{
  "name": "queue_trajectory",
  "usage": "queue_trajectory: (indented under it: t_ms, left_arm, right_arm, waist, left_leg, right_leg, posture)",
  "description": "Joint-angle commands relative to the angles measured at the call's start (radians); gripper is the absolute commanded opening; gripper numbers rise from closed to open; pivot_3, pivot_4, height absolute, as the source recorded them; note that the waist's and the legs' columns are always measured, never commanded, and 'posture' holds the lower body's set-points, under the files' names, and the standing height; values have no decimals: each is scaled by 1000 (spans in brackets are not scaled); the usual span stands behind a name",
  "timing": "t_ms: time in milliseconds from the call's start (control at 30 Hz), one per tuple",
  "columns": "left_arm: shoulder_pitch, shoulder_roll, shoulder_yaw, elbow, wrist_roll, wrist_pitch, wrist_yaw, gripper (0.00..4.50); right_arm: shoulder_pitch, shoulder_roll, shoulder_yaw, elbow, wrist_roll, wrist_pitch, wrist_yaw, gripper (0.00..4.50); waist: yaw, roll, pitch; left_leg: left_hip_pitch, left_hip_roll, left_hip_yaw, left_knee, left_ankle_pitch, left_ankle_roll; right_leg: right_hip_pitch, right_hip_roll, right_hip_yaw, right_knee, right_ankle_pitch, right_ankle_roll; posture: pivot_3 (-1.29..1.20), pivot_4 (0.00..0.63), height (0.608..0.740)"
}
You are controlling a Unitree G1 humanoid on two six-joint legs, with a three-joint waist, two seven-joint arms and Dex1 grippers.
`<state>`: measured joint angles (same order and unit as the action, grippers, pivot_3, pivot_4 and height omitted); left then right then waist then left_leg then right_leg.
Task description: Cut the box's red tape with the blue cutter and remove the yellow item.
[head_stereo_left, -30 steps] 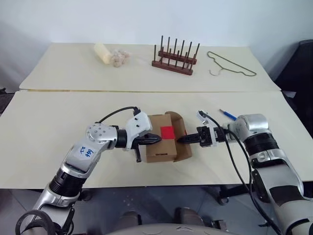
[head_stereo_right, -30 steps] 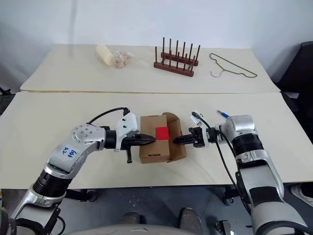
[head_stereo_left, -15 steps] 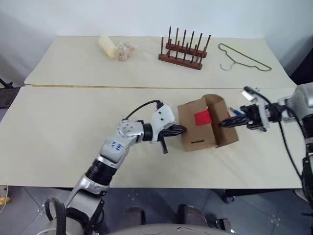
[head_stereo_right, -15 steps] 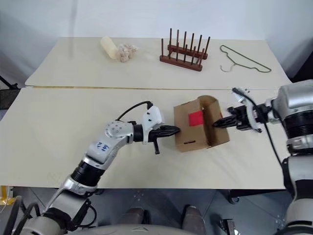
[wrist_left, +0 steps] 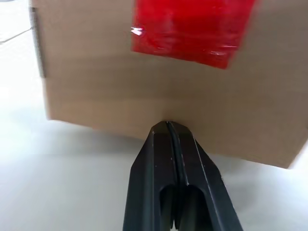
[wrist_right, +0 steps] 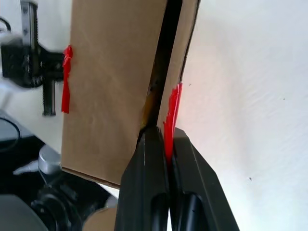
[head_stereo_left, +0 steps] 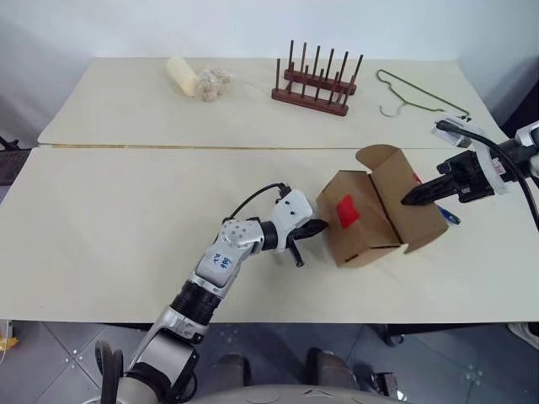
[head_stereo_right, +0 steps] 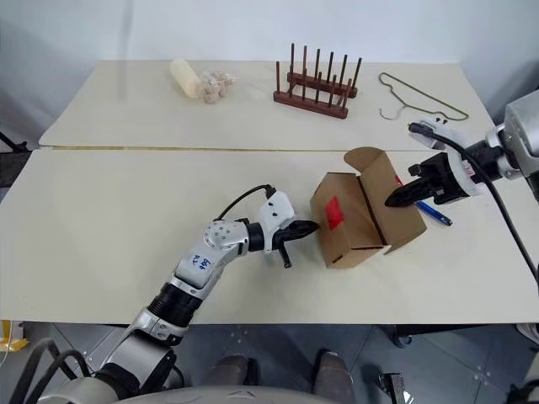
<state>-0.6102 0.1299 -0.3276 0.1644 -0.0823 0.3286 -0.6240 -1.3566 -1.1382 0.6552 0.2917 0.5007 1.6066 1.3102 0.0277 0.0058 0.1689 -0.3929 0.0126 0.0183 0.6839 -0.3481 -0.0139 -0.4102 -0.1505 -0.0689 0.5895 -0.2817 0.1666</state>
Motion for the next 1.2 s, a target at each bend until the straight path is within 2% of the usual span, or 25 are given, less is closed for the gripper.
queue_trajectory:
  t_ms: [33,133,367,567,667,733,867,1000,1200]
  left_arm:
    - [38,-12,21,-65,-3,16,32,0]
    - [68,-13,21,-90,-5,41,41,0]
    - [128,35,27,-197,-1,116,41,0]
    - [105,180,73,-392,-77,263,-66,0]
    - [47,220,95,-473,-158,321,-144,0]
    - [-6,208,110,-494,-210,354,-164,0]
    - [-146,122,100,-450,-278,376,-181,0]
    - [-225,63,6,-357,-246,343,-212,0]
    - [-248,6,-111,-218,-169,284,-207,0]
  right_arm:
    - [-62,-67,78,-115,32,8,40,16]
    - [-86,-71,101,-131,63,8,31,16]
    - [-58,-71,82,-171,133,8,-88,16]
    - [-49,-76,59,-189,175,8,-210,16]
    - [-56,-92,59,-199,221,8,-260,16]
    - [-64,-96,65,-198,247,8,-304,16]
    - [-78,-83,50,-141,330,8,-431,16]
    - [-71,-68,24,-90,410,8,-575,16]
    - [-56,-49,-15,-43,550,8,-767,16]
  waist:
    - [2,0,0]
    - [1,0,0]
    - [1,0,0]
    - [-2,0,0]
    - [1,0,0]
    - [3,0,0]
    - [2,-1,1]
    - [-2,-1,1]
    - [-3,-1,1]
  left_leg:
    - [0,0,0,0,0,0]
    - [-1,0,0,0,0,0]
    - [-1,0,0,0,0,0]
    - [-1,0,0,0,0,0]
    - [-1,0,0,0,0,0]
    - [-2,0,0,1,0,0]
    - [-3,0,0,3,0,0]
    - [-2,0,0,2,0,0]
    - [-2,0,0,2,0,0]
  right_leg:
    - [0,0,0,0,0,0]
    - [-1,0,0,0,0,0]
    - [-1,0,0,1,0,0]
    - [-1,0,0,1,0,0]
    - [-1,0,0,1,0,0]
    - [-1,0,0,1,0,0]
    - [-1,0,0,1,0,0]
    - [-2,0,0,2,0,0]
    - [-2,0,0,2,0,0]
  posture:
    - [0,150,740]
    - [0,150,740]
    - [0,150,740]
    - [0,150,740]
    - [0,150,740]
    - [0,150,740]
    - [0,150,740]
    - [0,150,740]
    - [0,150,740]
